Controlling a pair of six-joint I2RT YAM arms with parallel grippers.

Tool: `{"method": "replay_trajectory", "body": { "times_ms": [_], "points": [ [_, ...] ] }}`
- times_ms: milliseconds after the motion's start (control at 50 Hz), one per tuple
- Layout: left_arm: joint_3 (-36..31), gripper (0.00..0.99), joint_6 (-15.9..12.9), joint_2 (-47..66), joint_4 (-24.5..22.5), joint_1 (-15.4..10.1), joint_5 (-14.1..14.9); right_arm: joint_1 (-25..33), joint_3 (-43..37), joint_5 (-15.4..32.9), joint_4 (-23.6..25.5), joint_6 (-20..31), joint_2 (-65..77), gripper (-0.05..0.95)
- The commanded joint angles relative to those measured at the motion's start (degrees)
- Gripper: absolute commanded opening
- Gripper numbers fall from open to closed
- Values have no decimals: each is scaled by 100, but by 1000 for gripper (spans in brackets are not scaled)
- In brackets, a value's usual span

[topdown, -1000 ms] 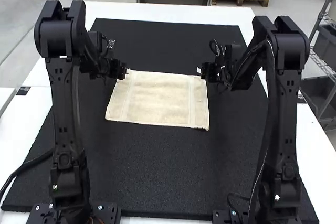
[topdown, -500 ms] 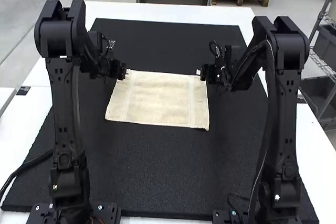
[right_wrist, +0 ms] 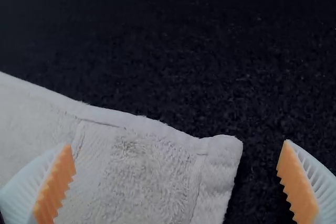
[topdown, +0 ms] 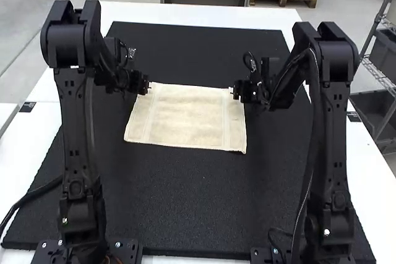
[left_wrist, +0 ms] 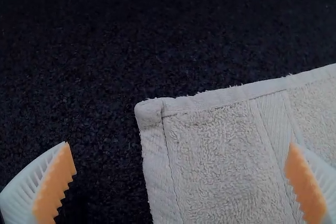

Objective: Fold the towel.

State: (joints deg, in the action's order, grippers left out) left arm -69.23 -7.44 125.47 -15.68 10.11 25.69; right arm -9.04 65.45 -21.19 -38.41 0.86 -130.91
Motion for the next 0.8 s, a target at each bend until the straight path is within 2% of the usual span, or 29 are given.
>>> {"method": "replay_trajectory", "body": {
  "times_ms": [0,280,340,780],
  "points": [
    [-170,916,-82,30,-23,-27,-12,-133,152,-122,-17,19,-92,892],
    [-170,902,-64,39,-93,-62,-12,-116,152,-113,-17,19,-136,879],
    [-170,859,-64,48,-93,-79,-12,-107,152,-113,-17,19,-136,854],
    [-187,859,-64,153,-128,-211,-12,-89,117,-113,1,28,-136,856]
  ]
}}
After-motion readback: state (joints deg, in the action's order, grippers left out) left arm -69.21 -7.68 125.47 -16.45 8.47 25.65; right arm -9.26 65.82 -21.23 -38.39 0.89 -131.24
